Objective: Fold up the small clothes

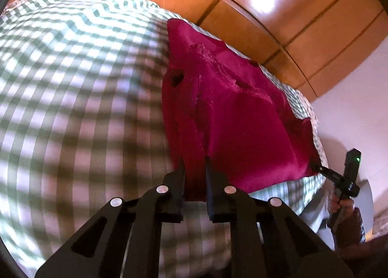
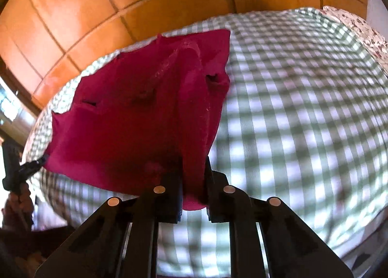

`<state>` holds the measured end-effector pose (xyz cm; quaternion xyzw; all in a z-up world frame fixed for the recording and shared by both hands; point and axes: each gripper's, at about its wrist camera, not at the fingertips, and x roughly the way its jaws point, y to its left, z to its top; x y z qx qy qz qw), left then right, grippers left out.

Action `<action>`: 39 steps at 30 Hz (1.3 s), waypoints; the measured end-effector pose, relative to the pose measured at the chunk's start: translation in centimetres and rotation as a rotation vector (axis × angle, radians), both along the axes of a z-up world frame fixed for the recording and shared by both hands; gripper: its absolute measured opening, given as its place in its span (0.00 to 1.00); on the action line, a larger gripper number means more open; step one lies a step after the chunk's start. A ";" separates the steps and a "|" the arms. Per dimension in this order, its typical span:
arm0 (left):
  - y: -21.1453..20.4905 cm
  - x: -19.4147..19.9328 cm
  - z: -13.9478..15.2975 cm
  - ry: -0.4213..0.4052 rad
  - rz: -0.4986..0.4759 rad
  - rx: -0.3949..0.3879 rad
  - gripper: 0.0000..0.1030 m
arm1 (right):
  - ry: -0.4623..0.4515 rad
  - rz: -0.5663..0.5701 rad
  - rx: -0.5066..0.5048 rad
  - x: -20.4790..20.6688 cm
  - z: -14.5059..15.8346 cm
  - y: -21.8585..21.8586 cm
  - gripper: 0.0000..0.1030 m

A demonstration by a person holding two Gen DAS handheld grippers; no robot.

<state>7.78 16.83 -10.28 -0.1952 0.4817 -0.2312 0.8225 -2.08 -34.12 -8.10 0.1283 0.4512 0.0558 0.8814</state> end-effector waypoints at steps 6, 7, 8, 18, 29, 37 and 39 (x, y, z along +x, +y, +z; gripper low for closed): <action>0.4 -4.6 0.1 0.011 -0.038 0.021 0.17 | 0.071 0.036 -0.004 -3.9 -0.9 -0.2 0.13; 0.7 -4.5 0.2 0.012 -0.026 0.010 0.24 | 0.069 0.034 -0.011 -4.1 -0.7 -0.3 0.16; 1.1 -4.1 0.3 0.015 -0.018 -0.017 0.34 | 0.054 0.017 -0.023 -3.9 -0.3 -0.6 0.21; -0.9 3.2 1.1 -0.058 0.013 -0.012 0.42 | -0.059 -0.056 -0.093 3.2 1.1 -0.9 0.43; -1.5 1.6 3.7 -0.167 0.002 0.022 0.06 | -0.116 0.004 -0.152 0.9 4.6 1.1 0.06; -1.1 3.8 8.4 -0.289 0.037 0.013 0.06 | -0.219 -0.021 -0.128 3.6 9.2 0.0 0.06; -1.5 6.1 8.6 -0.290 0.057 0.032 0.06 | -0.218 -0.056 -0.113 6.1 9.2 -0.4 0.06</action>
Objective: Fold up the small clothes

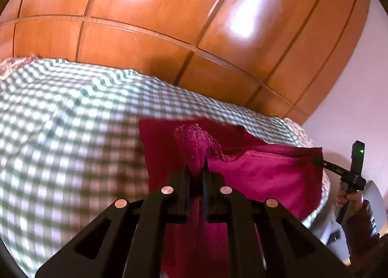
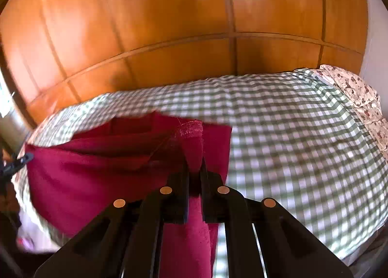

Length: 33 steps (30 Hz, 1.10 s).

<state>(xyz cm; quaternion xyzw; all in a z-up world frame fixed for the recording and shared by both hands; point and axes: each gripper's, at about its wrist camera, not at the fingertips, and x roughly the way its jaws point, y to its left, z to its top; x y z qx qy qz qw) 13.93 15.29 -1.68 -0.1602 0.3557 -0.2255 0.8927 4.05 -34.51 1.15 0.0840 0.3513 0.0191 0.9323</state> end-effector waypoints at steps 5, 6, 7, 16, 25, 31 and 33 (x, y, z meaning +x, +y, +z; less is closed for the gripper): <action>-1.4 6.1 -0.3 0.023 0.053 0.045 0.06 | 0.018 -0.050 0.018 7.2 -0.9 -0.1 0.06; -1.8 7.6 -0.6 0.032 0.065 0.067 0.06 | 0.021 -0.056 0.011 8.4 -1.1 0.1 0.06; -2.2 8.8 -0.8 0.042 0.078 0.083 0.06 | 0.030 -0.065 0.007 10.0 -1.4 0.2 0.06; -4.5 16.0 -5.9 0.183 0.167 0.214 0.07 | 0.171 -0.154 -0.039 17.3 -7.7 0.1 0.06; -3.9 15.0 -5.0 0.165 0.229 0.248 0.19 | 0.101 -0.157 -0.111 15.8 -6.4 1.4 0.47; -5.8 9.0 -3.1 0.028 0.138 0.264 0.19 | 0.047 0.136 -0.061 13.2 -4.7 9.2 0.46; -6.7 8.4 -3.8 0.035 0.111 0.274 0.19 | 0.089 0.249 -0.037 13.8 -5.7 12.8 0.43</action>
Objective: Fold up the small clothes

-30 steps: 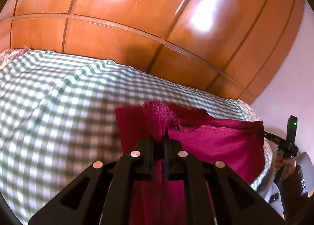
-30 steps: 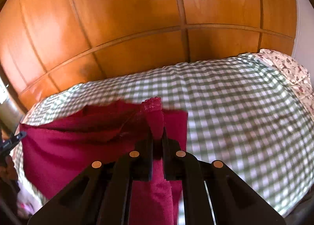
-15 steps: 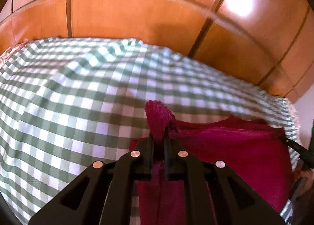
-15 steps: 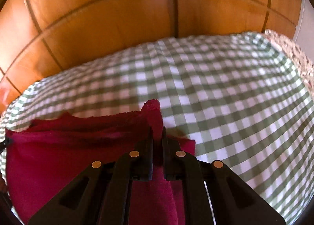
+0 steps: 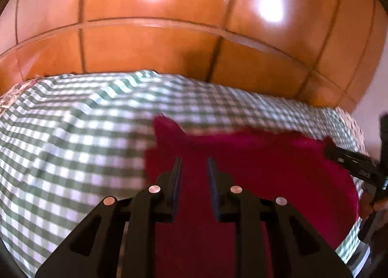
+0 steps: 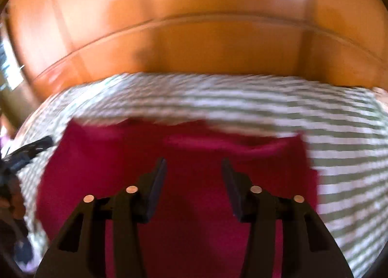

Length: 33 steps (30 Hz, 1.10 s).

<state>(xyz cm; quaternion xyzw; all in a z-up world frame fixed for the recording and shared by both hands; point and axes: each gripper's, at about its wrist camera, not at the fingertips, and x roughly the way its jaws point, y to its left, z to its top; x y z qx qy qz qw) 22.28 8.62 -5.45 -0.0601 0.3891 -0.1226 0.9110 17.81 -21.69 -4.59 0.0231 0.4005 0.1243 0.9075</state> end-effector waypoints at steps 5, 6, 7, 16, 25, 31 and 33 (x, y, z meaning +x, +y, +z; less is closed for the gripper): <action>-0.7 1.4 -4.0 0.119 0.024 0.020 0.19 | 0.087 0.034 -0.093 4.2 -3.5 5.5 0.43; -0.5 1.6 -4.5 0.130 0.036 0.005 0.18 | 0.089 -0.002 -0.117 5.5 -4.1 5.5 0.43; -0.1 2.1 -4.8 0.136 0.051 -0.015 0.14 | 0.093 -0.024 -0.119 6.1 -4.5 5.3 0.43; 0.4 0.6 -3.8 0.126 0.100 -0.015 0.11 | 0.049 -0.084 -0.074 6.9 -4.3 4.3 0.44; -0.3 -2.0 0.3 -0.023 0.021 0.030 0.28 | -0.017 -0.217 -0.081 1.0 -1.4 -1.3 0.56; -5.8 1.7 -0.7 0.027 -0.152 0.086 0.27 | -0.003 -0.421 -0.097 -1.5 -1.4 -9.7 0.56; -7.4 2.9 -1.6 0.072 -0.185 0.096 0.27 | 0.023 -0.437 -0.064 -1.4 -2.1 -11.2 0.56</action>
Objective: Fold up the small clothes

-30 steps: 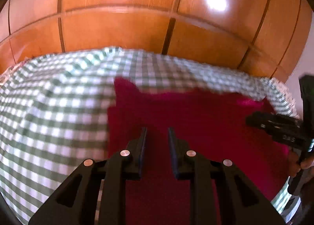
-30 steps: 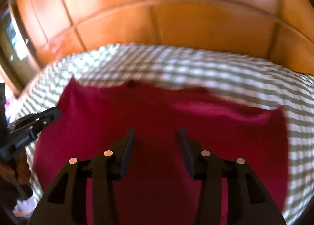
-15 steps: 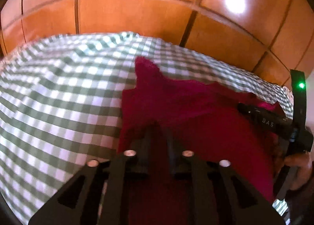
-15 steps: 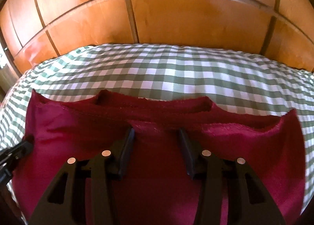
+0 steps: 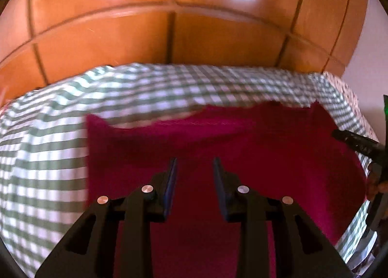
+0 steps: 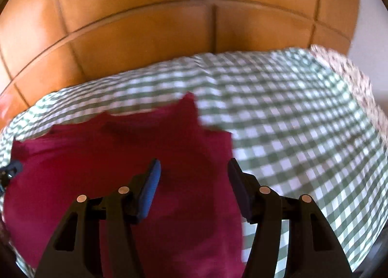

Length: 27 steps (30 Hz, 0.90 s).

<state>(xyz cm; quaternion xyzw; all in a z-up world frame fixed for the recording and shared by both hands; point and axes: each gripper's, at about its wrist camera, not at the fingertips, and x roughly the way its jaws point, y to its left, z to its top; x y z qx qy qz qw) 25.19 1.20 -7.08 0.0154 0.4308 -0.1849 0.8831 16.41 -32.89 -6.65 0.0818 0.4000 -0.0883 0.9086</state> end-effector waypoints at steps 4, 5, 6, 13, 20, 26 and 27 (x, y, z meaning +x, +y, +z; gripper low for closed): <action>-2.0 1.5 -1.2 0.047 -0.002 0.029 0.24 | 0.025 0.034 0.035 0.8 -1.1 -0.7 0.14; -2.2 2.2 -1.3 0.050 0.015 0.031 0.20 | 0.024 0.031 0.022 0.9 -1.1 -0.5 0.09; -2.2 2.7 -1.3 0.051 0.036 0.036 0.19 | 0.016 0.030 0.009 0.8 -1.0 -0.3 0.07; -1.3 4.8 -2.7 0.078 0.126 -0.018 0.16 | -0.018 -0.033 0.011 0.3 -3.3 -1.5 0.06; 1.9 0.0 0.5 0.009 0.196 -0.074 0.31 | -0.013 -0.030 0.043 -0.6 -2.0 -1.6 0.24; 5.8 -4.8 1.2 -0.014 0.264 -0.085 0.33 | -0.023 -0.040 0.075 -3.5 -0.9 -2.0 0.39; 6.4 -5.3 1.0 -0.014 0.271 -0.082 0.33 | -0.019 -0.046 0.086 -4.0 -1.0 -2.2 0.39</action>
